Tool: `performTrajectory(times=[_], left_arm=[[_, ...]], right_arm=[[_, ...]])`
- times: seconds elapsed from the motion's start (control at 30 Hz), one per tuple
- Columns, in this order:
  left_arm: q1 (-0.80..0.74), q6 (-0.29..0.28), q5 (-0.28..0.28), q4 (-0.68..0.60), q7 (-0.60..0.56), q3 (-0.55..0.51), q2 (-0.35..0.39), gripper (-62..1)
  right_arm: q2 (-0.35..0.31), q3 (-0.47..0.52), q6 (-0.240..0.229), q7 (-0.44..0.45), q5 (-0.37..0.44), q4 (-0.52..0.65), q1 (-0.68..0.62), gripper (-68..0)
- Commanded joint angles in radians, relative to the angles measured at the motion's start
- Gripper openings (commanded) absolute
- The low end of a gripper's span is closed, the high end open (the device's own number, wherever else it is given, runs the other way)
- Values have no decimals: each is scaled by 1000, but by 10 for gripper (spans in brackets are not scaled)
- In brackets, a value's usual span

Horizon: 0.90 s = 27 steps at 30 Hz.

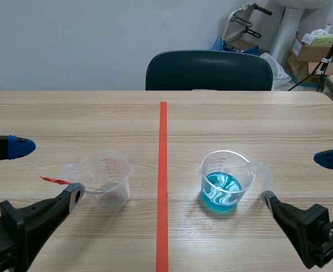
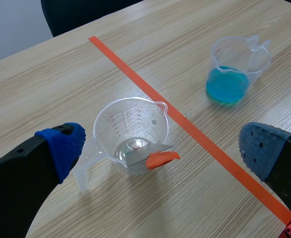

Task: Do the redox reaction experiment

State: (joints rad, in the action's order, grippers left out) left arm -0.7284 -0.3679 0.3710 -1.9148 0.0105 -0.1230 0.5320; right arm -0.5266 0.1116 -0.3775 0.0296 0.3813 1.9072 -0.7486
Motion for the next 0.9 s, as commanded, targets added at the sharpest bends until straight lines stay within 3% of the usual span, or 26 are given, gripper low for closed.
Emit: performTrajectory(times=[0.0,0.57,0.87], left_arm=[[-6,2,7,-8,-13,-1,-5,14],[-8,2,6,4,-14,-1,-5,14],[-18,2,-9,19,-24,-3,2,14]], right_arm=[[-11,13,3,30,4,16,-2,4],[-14,8,-19,124,4,16,23,4],[-19,-72,-19,123,3,14,104,4]])
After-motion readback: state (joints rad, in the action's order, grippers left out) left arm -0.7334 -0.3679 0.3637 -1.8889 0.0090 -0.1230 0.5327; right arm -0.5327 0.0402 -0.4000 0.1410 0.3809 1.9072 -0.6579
